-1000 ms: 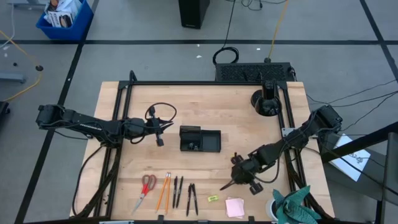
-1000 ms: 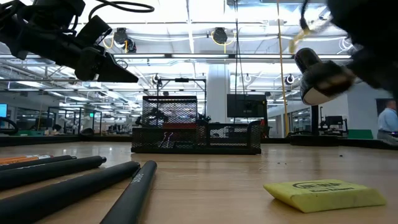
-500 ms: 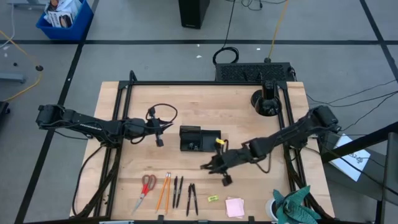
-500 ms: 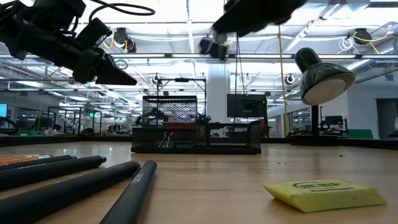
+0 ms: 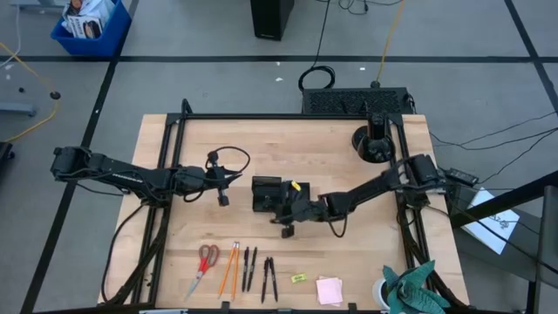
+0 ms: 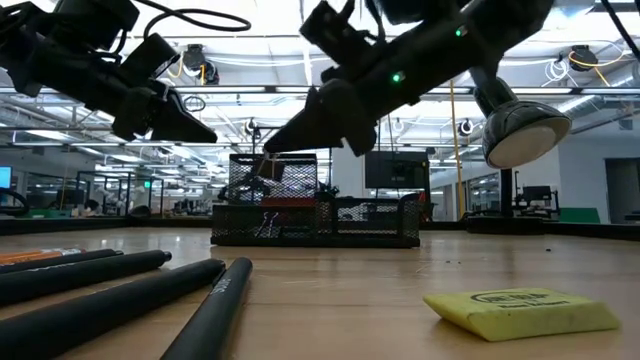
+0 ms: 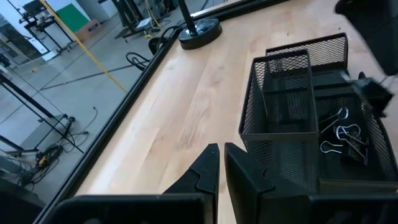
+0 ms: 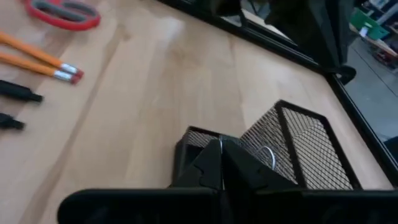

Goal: Pick and place office supplies into organizer
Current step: Put the black binder clip into the black desk organizer

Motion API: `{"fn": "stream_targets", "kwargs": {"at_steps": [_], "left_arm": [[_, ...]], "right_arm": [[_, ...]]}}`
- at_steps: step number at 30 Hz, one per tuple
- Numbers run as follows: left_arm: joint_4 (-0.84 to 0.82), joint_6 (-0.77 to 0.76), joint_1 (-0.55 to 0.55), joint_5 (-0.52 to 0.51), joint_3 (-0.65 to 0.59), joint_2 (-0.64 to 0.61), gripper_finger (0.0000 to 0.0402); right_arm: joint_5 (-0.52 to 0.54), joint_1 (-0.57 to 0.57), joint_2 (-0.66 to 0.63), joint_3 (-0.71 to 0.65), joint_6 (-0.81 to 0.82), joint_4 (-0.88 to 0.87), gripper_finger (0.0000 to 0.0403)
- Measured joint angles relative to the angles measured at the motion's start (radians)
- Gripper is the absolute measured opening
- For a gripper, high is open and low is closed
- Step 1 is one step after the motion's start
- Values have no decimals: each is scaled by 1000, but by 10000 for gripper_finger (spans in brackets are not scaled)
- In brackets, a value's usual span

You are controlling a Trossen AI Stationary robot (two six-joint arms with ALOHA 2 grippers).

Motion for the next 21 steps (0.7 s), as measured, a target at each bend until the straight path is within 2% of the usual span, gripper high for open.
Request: {"fn": "stream_targets", "kwargs": {"at_steps": [4, 21], "left_arm": [[1, 4, 0, 0, 0, 0, 33], [0, -15, 0, 0, 0, 0, 33]], "right_arm": [[-48, -27, 0, 0, 38, -54, 0], [-29, -47, 0, 1, 85, -158, 1]]}}
